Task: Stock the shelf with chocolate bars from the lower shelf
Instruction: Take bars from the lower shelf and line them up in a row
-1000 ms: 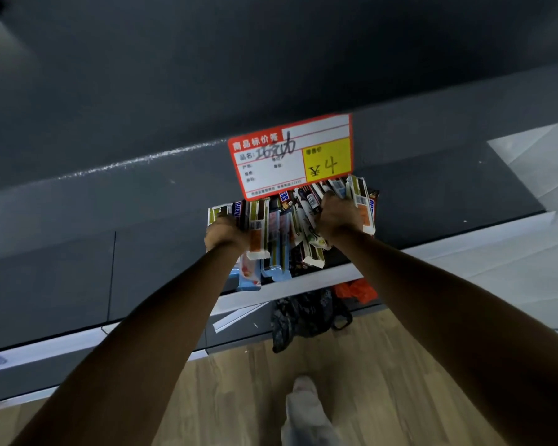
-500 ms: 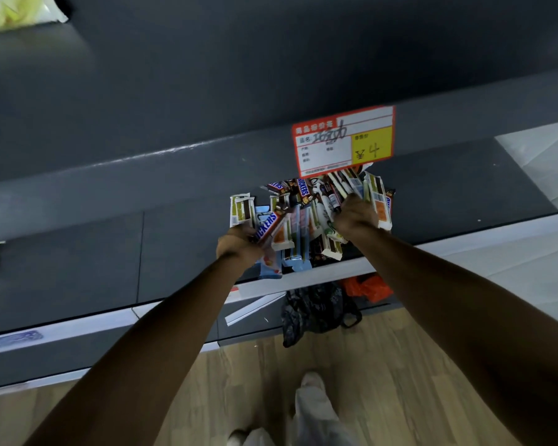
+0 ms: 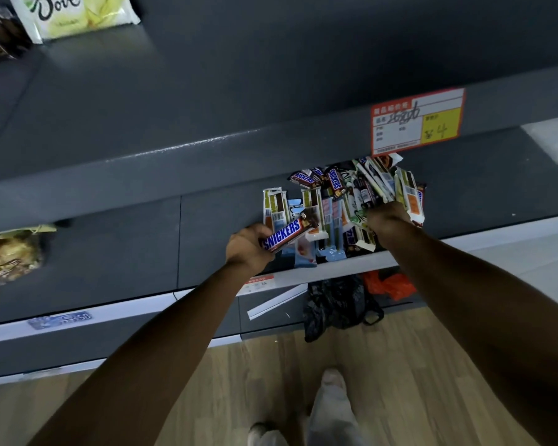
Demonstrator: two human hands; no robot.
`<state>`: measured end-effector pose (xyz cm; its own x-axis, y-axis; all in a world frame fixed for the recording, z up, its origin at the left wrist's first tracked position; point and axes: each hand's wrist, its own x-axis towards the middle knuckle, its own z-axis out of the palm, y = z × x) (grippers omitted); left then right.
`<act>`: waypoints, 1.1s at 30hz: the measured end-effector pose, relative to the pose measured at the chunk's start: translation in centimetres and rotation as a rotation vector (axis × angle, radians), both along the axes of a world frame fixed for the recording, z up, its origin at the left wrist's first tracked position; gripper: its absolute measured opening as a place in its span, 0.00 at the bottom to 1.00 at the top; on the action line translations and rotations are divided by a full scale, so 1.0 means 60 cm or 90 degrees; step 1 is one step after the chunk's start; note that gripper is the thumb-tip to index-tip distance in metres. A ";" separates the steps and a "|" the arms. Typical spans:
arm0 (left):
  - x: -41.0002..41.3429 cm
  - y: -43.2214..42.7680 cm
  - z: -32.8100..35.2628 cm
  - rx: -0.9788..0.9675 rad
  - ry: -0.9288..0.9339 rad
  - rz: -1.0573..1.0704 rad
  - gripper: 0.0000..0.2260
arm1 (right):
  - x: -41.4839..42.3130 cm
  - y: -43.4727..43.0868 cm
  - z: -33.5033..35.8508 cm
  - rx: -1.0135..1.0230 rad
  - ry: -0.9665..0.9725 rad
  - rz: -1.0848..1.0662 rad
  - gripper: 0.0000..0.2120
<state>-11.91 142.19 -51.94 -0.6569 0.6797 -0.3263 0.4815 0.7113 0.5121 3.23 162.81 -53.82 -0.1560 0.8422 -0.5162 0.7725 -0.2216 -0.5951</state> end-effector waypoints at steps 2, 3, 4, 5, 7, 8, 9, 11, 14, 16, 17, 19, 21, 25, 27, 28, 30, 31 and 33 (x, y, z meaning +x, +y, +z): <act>-0.001 -0.005 0.005 -0.001 0.021 -0.007 0.14 | 0.003 -0.005 0.005 0.019 0.012 -0.024 0.18; -0.001 -0.007 0.009 0.002 0.024 -0.009 0.14 | 0.003 -0.012 0.012 0.066 -0.050 -0.023 0.19; -0.001 -0.009 0.012 0.009 0.024 -0.010 0.14 | 0.003 -0.019 0.019 0.125 -0.111 -0.012 0.21; -0.001 -0.011 0.016 0.017 0.024 -0.011 0.14 | 0.001 -0.026 0.025 0.176 -0.139 0.000 0.22; -0.001 -0.015 0.026 0.034 0.029 -0.012 0.14 | -0.003 -0.041 0.033 0.259 -0.115 0.040 0.21; -0.001 -0.017 0.031 0.040 0.033 -0.011 0.14 | -0.004 -0.047 0.035 0.301 -0.088 0.075 0.21; -0.001 -0.020 0.037 0.045 0.036 -0.011 0.14 | -0.005 -0.052 0.037 0.333 -0.062 0.109 0.20; -0.001 -0.028 0.047 0.056 0.041 -0.011 0.14 | -0.006 -0.063 0.050 0.372 -0.011 0.165 0.19; -0.003 -0.045 0.064 0.068 0.056 -0.018 0.13 | -0.006 -0.085 0.081 0.363 0.070 0.222 0.19; -0.005 -0.059 0.074 0.078 0.066 -0.021 0.12 | -0.007 -0.103 0.097 0.357 0.079 0.274 0.18; -0.007 -0.067 0.079 0.082 0.070 -0.023 0.12 | -0.008 -0.113 0.103 0.344 0.082 0.293 0.17; -0.010 -0.084 0.088 0.089 0.083 -0.031 0.13 | -0.008 -0.134 0.115 0.311 0.098 0.317 0.16; -0.015 -0.102 0.097 0.098 0.102 -0.046 0.14 | -0.007 -0.156 0.129 0.267 0.122 0.332 0.17; -0.026 -0.139 0.122 0.106 0.145 -0.088 0.15 | -0.008 -0.191 0.157 0.231 0.154 0.346 0.16; -0.032 -0.158 0.135 0.122 0.158 -0.096 0.15 | -0.011 -0.207 0.175 0.221 0.167 0.340 0.16; -0.034 -0.168 0.141 0.135 0.166 -0.098 0.15 | -0.012 -0.216 0.186 0.217 0.176 0.339 0.16; -0.037 -0.189 0.155 0.168 0.182 -0.107 0.15 | -0.012 -0.232 0.206 0.208 0.188 0.344 0.14; -0.038 -0.199 0.163 0.188 0.191 -0.117 0.16 | -0.012 -0.240 0.216 0.205 0.193 0.348 0.14; -0.040 -0.219 0.182 0.237 0.222 -0.147 0.16 | -0.013 -0.255 0.233 0.214 0.201 0.360 0.15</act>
